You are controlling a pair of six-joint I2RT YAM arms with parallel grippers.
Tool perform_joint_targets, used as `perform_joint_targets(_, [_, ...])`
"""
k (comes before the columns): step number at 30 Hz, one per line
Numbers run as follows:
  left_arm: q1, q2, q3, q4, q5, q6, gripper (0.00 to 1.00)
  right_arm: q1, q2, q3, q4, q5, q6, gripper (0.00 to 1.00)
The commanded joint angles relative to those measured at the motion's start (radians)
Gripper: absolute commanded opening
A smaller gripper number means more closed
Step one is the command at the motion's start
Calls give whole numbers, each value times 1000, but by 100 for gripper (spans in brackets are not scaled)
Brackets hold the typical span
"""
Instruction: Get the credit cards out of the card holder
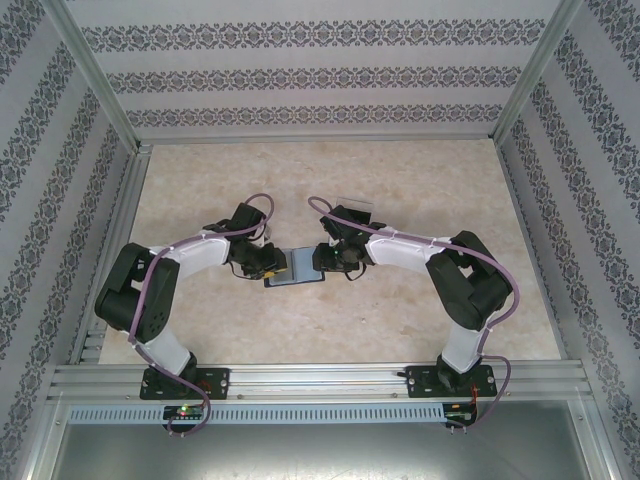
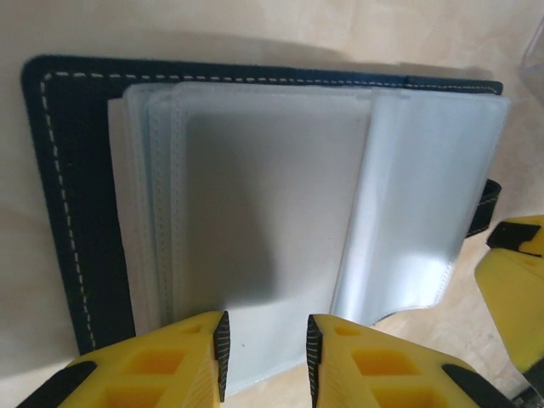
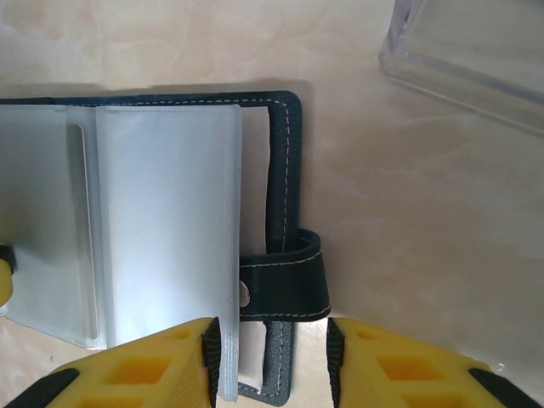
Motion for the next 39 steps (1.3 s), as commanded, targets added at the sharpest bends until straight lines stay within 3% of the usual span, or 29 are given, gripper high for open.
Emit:
perform_joint_targets(1, [-16,-10,27,-59,-73,21,33,-2,7,-14,-1,10,-12,40])
perform_joint_targets(12, [-33,27,28,-41,-52,27,33,1,20,-3,0,-1,-10,40])
perform_joint_targets(39, [-85,83,51,213,151,-93,42,3,0,-35,39,-7,11,40])
